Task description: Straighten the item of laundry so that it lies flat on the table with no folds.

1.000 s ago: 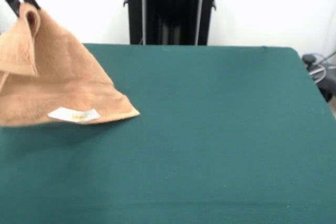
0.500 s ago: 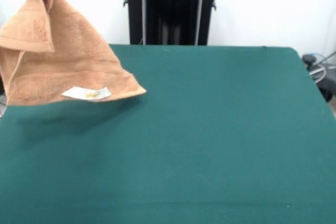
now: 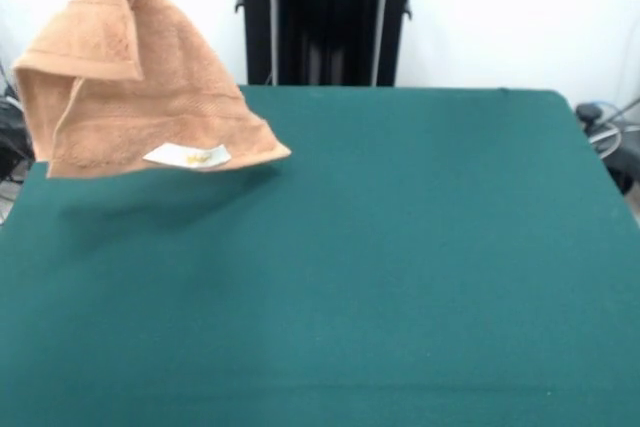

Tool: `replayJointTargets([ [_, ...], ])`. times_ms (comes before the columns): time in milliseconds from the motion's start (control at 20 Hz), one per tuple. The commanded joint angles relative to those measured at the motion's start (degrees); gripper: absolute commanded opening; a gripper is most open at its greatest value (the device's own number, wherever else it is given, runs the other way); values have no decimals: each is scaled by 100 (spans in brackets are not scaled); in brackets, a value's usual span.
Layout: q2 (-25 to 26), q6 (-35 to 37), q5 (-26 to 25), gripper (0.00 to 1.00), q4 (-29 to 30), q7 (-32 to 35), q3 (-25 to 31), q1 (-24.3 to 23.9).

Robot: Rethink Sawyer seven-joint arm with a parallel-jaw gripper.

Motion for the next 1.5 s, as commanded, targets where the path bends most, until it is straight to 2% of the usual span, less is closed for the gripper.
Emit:
replayJointTargets([
  [50, -409, -351, 300, 0, 1130, 594, -203, 45],
  [300, -629, -556, 397, 0, 1466, 730, -252, 100],
  [700, -1242, -748, 732, 0, 2085, 1244, -393, 501],
  [1500, -2014, -611, 1074, 0, 2421, 1894, -1085, 1649],
])
